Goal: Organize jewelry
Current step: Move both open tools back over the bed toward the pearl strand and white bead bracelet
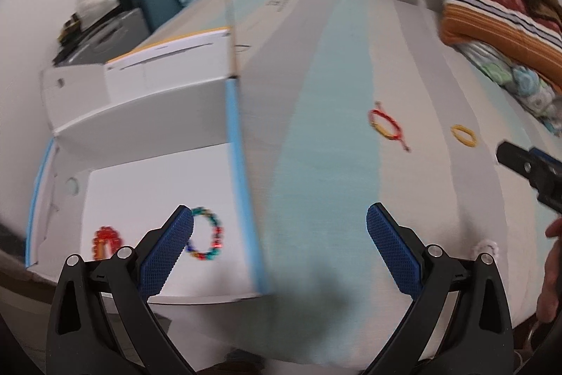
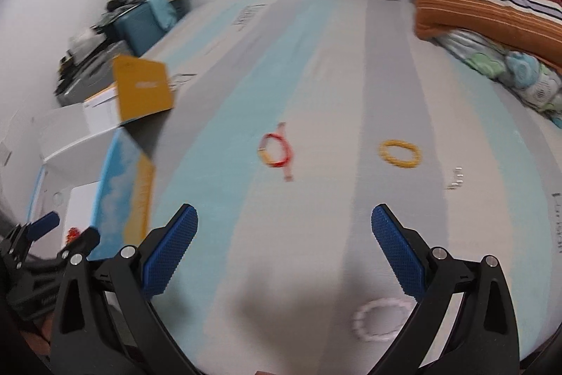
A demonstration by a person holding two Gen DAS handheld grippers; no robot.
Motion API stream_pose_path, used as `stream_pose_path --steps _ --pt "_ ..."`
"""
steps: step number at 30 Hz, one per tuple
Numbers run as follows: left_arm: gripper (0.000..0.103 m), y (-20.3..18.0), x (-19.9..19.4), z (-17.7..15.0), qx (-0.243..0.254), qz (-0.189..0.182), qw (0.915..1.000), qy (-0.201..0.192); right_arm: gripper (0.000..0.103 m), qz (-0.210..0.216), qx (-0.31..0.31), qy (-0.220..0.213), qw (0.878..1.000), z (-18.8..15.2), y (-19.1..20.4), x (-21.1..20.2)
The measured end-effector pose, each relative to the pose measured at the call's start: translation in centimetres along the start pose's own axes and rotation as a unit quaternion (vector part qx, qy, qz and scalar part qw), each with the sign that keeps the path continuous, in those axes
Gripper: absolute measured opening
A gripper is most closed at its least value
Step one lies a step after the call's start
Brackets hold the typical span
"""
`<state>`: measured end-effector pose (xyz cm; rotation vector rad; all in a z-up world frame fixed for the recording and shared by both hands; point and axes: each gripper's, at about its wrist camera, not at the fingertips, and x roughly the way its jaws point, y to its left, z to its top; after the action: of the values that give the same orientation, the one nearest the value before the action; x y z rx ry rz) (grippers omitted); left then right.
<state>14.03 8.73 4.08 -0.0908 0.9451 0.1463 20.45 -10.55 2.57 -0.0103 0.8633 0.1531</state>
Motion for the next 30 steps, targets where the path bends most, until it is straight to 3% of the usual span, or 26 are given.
stream_pose_path --steps 13,21,26,30 --pt "0.097 -10.9 3.8 -0.5 0.056 -0.06 0.9963 0.024 0.095 -0.061 0.061 0.024 0.996 0.9 -10.0 3.6" --pt "0.097 -17.3 6.7 -2.5 0.107 -0.092 0.9889 0.047 0.095 -0.146 0.094 0.059 0.983 1.1 -16.8 8.1" --pt "0.097 -20.9 8.0 -4.4 0.142 -0.119 0.9807 0.063 0.095 -0.168 0.114 0.089 0.975 1.5 -20.3 11.3" --pt "0.097 -22.7 8.8 -5.3 0.147 -0.142 0.9762 0.073 0.087 -0.154 0.138 0.102 0.973 1.9 -22.3 13.0"
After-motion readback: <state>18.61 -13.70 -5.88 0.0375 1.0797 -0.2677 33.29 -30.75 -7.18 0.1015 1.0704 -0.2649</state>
